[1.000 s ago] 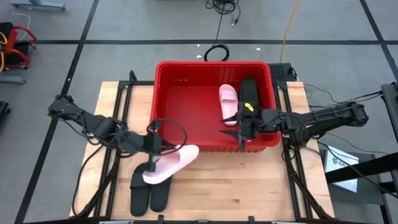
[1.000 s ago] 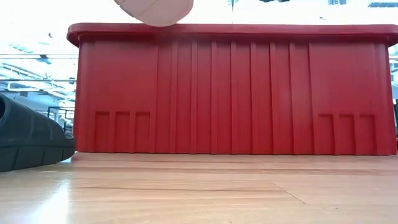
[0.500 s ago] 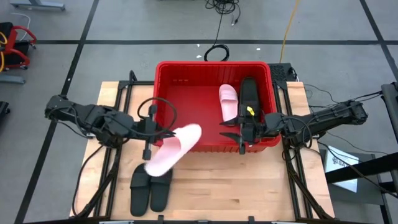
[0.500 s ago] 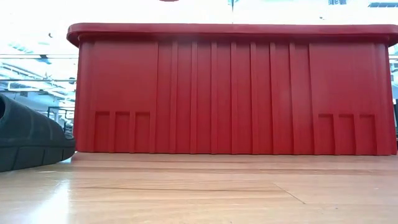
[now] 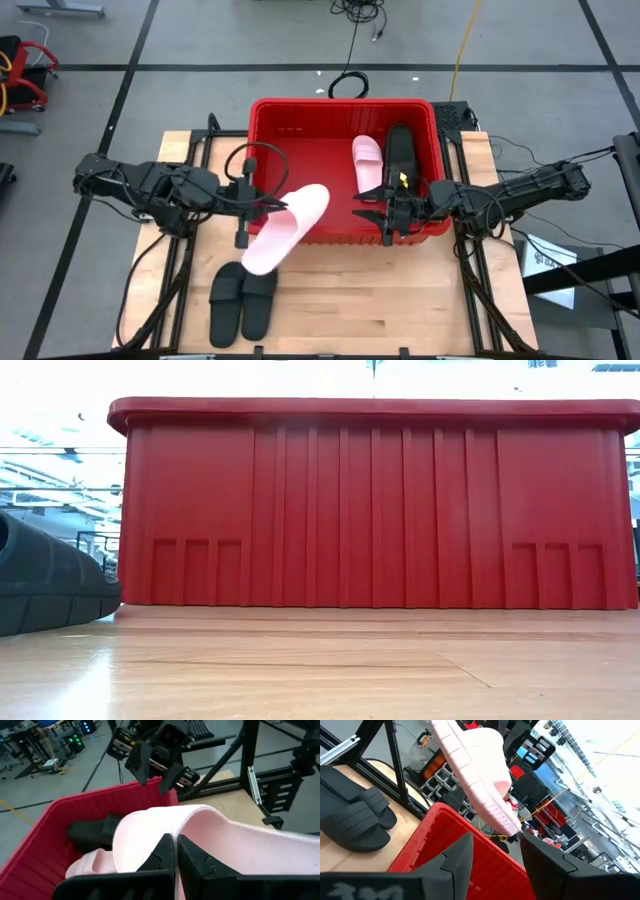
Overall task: Pick and place slides into bin
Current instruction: Put the pink slide into the red organizer bin
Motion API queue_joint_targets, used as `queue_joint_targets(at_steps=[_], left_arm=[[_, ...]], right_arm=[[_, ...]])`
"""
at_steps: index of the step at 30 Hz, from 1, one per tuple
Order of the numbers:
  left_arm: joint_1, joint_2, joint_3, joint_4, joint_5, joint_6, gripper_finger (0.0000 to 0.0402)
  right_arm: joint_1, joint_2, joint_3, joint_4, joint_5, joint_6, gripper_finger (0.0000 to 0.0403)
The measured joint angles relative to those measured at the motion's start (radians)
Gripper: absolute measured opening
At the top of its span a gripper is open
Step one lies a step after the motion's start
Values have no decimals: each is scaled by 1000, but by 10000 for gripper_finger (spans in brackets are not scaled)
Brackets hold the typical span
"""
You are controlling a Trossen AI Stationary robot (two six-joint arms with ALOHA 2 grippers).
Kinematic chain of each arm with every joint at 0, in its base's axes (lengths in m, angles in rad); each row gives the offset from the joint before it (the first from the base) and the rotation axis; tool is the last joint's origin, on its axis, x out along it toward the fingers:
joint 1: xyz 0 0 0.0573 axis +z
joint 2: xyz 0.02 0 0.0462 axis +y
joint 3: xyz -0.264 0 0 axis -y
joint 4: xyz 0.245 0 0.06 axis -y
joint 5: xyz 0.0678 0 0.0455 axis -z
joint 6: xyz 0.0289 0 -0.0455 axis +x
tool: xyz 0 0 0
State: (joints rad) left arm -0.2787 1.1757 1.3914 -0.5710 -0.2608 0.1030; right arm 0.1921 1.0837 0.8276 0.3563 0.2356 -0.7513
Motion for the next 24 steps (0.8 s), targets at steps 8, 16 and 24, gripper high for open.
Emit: queue_joint_targets(at_steps=[8,16,24], left_arm=[[35,14,1,88,108,1,0],[40,16,0,83,115,-6,0],[43,41,0,79,131,-18,0]], right_arm=[[13,16,0,32,-2,-118,155],[35,62,0,116,1,-223,155],[35,77,0,167,1,-233,155]])
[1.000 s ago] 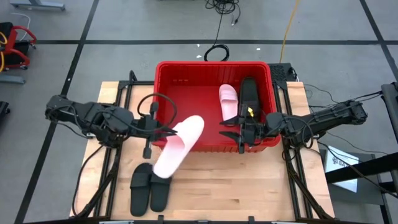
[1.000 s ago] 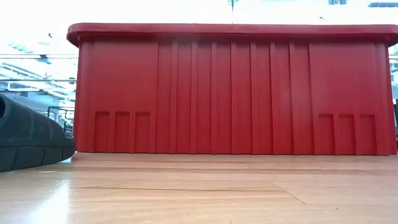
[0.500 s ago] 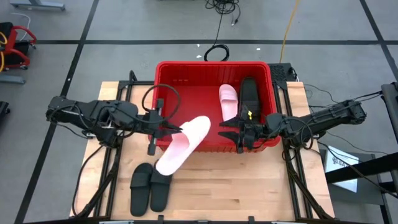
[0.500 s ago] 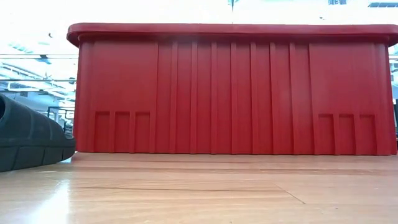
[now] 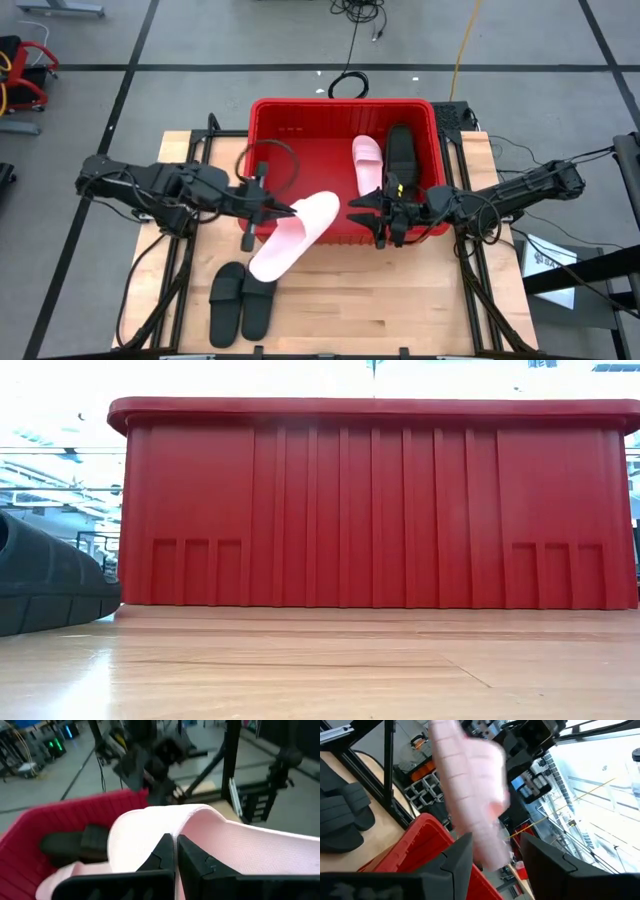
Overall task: Pick and place slides into bin
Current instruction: Put the pink slide into the red organizer bin
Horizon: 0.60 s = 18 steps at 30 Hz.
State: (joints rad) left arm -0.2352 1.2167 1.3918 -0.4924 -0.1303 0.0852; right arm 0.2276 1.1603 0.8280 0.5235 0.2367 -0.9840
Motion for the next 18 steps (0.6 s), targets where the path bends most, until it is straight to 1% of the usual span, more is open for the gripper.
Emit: queue_joint_targets(at_steps=[4,13,18], left_arm=[[1,24,-1,4,5,4,0],[12,28,-1,28,9,15,0],[11,28,-1,31,28,15,0]], right_arm=[[0,0,0,-1,-1,0,155],[6,0,0,-21,-2,14,155],[6,26,0,-15,-2,1,155]])
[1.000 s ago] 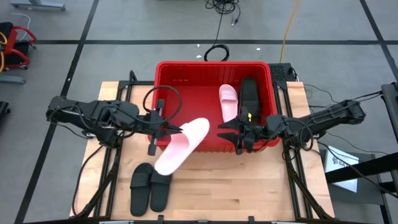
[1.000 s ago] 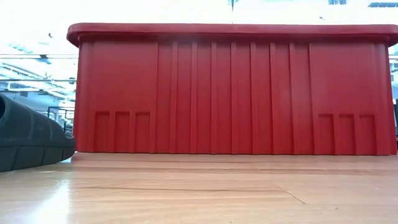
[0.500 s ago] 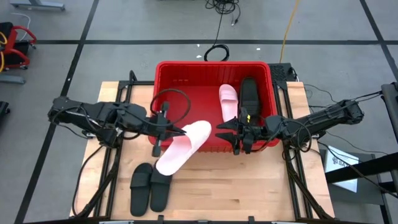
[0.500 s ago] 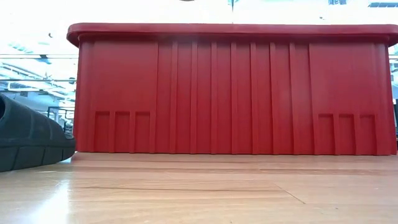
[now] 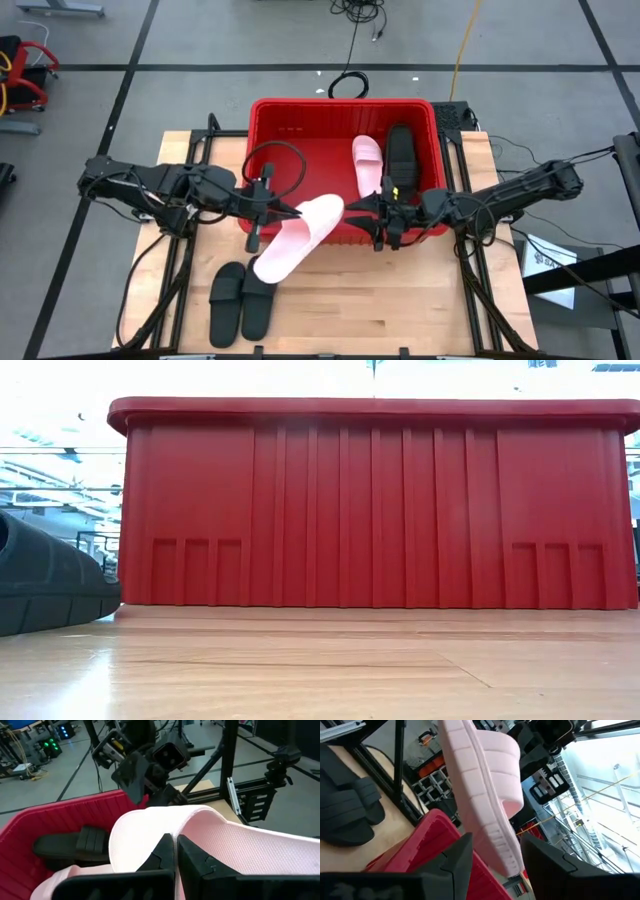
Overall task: Pick and place slides into bin
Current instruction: Put the pink slide into the red organizer bin
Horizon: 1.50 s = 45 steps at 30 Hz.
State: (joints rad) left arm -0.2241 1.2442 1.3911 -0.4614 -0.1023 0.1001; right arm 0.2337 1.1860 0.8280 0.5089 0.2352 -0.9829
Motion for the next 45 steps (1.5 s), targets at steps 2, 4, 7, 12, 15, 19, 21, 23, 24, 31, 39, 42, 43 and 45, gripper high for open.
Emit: queue_joint_targets(at_steps=[2,4,7,12,15,19,21,23,24,31,39,42,43,45], left_arm=[[0,0,0,0,1,0,0],[0,0,0,1,1,0,0],[0,0,0,0,1,-1,0],[0,0,0,-8,1,-8,0],[0,9,0,-2,1,-8,0],[0,12,0,-2,6,-8,0],[5,23,0,5,7,-4,0],[9,28,0,8,16,-4,0],[10,28,0,10,25,-4,0],[25,42,0,52,69,-3,0],[31,43,0,52,75,-8,0],[31,44,0,52,75,-9,0],[31,44,0,52,75,-9,0],[31,44,0,52,75,-9,0]], right_arm=[[0,16,0,21,0,-1,155],[0,32,0,33,1,-4,155],[0,52,0,72,2,-15,155],[0,57,0,117,2,-48,155],[0,57,0,123,2,-49,155],[-1,57,0,114,3,-37,155],[-5,57,0,103,3,-23,155],[-5,57,-1,90,5,-13,155],[-5,58,-2,89,5,-9,155],[-5,58,-2,67,3,2,155],[-5,57,-1,22,29,10,155],[-5,57,0,-6,30,10,155],[-5,57,0,-12,28,8,155],[-5,57,0,-18,26,5,155]])
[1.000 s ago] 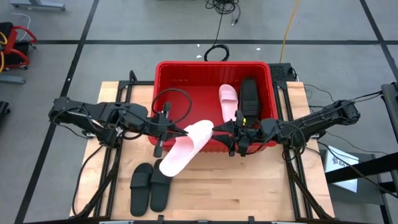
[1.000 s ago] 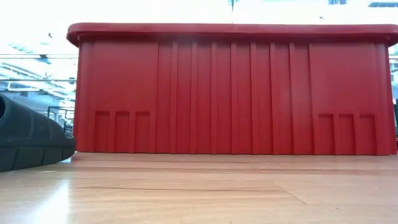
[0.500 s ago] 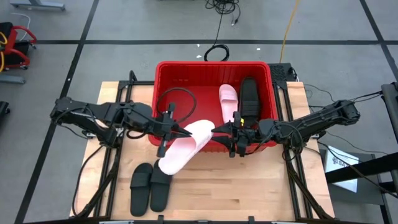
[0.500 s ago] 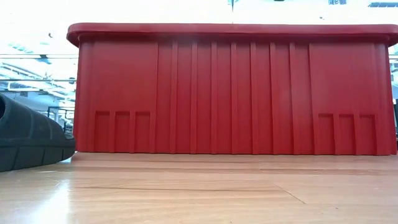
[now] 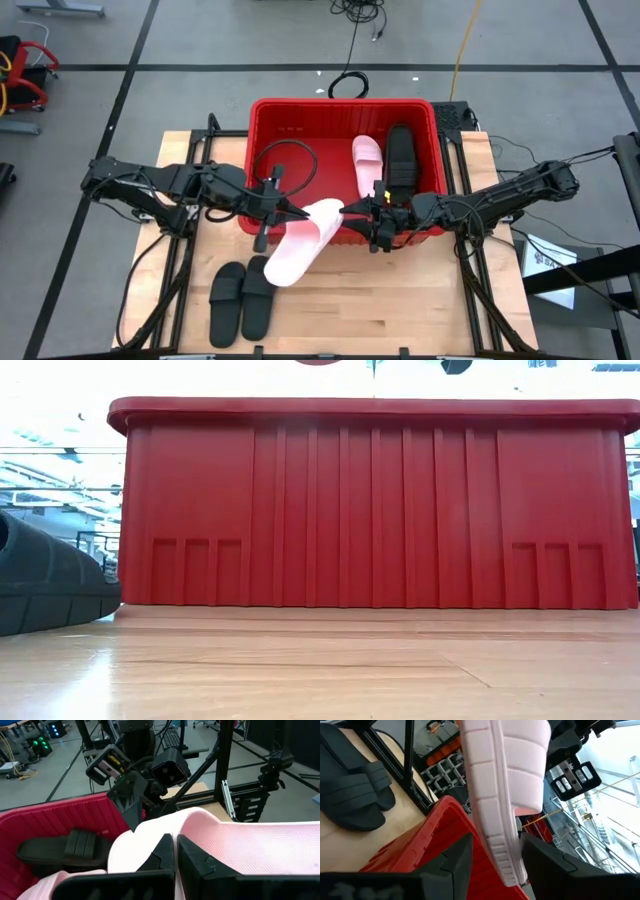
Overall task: Pick and place slides into bin
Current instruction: Put the pink slide into the red organizer bin
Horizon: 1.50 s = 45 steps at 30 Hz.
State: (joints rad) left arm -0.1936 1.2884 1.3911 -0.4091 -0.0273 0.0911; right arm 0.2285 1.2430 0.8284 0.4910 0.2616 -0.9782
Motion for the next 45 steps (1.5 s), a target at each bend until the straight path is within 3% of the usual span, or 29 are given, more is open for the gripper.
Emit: queue_joint_targets(at_steps=[13,24,27,33,39,45], left_arm=[[5,14,0,28,5,2,0],[5,21,-1,37,4,6,0],[5,21,-1,33,3,9,0],[5,21,-1,37,-17,31,0],[5,20,0,31,-38,49,2],[5,4,0,-23,-156,74,3]], right_arm=[[0,3,0,54,-1,-15,155],[0,78,0,121,-2,-5,152],[0,82,0,123,-2,6,130],[0,82,0,118,-3,21,40],[0,82,-1,124,4,64,35],[0,70,-2,118,97,114,35]])
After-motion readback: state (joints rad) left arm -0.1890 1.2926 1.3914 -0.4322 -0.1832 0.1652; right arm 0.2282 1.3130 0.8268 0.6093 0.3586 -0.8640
